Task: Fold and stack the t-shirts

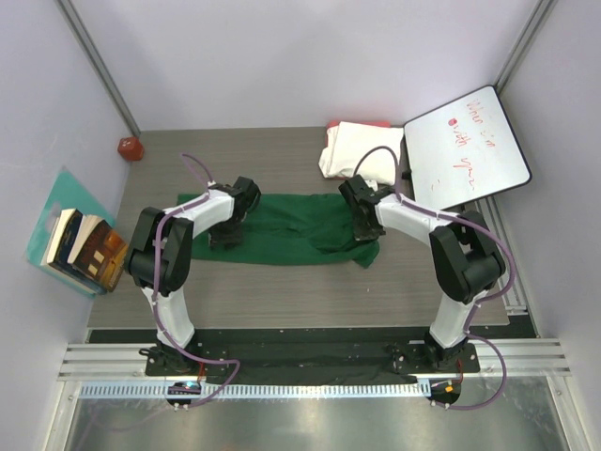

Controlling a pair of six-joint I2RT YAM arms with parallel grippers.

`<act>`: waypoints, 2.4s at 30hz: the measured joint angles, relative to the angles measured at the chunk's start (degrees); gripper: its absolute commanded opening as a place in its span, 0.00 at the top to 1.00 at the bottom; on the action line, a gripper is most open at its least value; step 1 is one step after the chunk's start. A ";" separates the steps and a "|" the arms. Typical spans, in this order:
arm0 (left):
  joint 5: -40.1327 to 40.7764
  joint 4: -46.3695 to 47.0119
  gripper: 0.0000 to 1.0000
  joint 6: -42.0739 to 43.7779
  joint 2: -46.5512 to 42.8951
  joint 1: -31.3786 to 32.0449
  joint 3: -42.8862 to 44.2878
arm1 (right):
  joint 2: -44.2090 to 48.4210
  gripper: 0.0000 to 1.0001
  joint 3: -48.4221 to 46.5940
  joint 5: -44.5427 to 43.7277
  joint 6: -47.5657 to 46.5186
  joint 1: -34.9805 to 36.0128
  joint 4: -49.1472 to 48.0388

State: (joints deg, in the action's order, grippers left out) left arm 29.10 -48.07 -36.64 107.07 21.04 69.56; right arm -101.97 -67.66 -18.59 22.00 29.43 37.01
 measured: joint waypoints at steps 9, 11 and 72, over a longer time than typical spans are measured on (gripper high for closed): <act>0.70 -1.77 0.47 -0.33 -1.18 0.11 -1.55 | -1.97 0.89 -0.42 0.07 0.20 -0.02 -1.42; 1.09 -2.14 0.44 -0.44 -1.53 0.11 -1.84 | -2.54 0.80 -0.70 -0.04 -0.09 -0.04 -1.66; -8.22 -0.90 0.41 -3.45 2.08 16.52 5.18 | 10.69 0.48 16.26 -4.72 10.23 9.73 -7.02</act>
State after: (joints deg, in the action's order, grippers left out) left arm 20.88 -48.97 -40.10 109.14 37.56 74.74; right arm -91.29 -51.40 -23.31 32.23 39.16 30.00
